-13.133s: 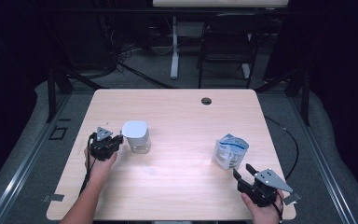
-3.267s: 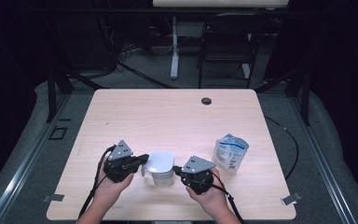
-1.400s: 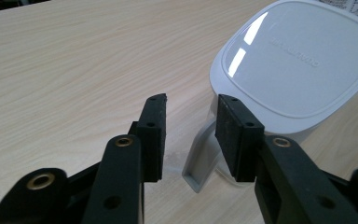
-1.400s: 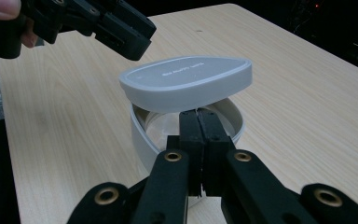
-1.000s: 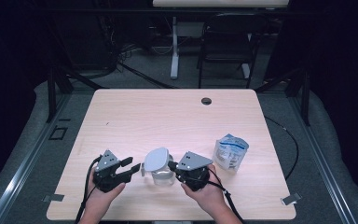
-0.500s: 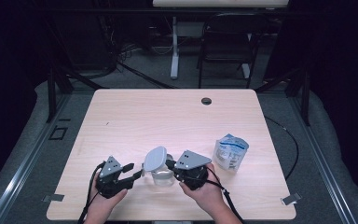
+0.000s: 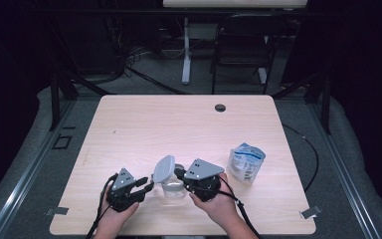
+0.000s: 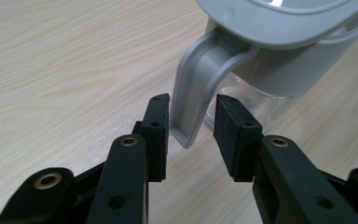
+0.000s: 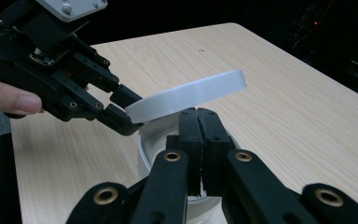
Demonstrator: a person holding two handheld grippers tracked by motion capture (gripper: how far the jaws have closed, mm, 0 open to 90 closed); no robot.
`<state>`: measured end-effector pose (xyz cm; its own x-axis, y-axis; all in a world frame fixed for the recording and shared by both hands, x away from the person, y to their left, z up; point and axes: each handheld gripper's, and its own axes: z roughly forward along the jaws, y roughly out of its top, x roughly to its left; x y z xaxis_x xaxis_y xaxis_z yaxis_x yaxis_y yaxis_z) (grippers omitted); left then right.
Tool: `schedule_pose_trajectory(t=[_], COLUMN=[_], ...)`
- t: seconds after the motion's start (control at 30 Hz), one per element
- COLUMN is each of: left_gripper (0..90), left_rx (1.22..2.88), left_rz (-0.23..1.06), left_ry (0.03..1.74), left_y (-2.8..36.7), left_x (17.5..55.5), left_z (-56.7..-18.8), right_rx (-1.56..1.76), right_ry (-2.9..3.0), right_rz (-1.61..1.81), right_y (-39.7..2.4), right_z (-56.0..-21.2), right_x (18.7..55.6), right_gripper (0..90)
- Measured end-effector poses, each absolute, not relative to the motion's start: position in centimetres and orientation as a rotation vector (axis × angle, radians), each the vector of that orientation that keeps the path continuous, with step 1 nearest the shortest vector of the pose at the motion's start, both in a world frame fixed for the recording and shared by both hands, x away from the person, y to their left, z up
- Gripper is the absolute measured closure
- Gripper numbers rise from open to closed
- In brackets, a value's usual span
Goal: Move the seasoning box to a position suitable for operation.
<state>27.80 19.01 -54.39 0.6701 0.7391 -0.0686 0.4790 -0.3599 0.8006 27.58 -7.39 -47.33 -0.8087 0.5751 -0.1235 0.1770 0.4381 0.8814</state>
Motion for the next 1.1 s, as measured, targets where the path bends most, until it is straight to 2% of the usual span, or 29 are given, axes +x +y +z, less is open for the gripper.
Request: schedule_pose_trajectory(t=[0.37, 1.1], left_gripper=[63.3, 63.5], left_rx=[2.003, 1.987], left_rz=[0.368, 0.361], left_ry=[0.965, 0.969], left_y=[19.5, 19.8], left_x=[27.7, 27.3], left_z=[-54.8, -54.8], right_rx=[0.611, 0.557], right_ry=[2.29, 2.288], right_rz=[1.333, 1.371], right_y=[-6.6, -4.8], right_z=[-46.8, -46.0], right_x=[27.6, 27.6], right_gripper=[88.8, 88.2])
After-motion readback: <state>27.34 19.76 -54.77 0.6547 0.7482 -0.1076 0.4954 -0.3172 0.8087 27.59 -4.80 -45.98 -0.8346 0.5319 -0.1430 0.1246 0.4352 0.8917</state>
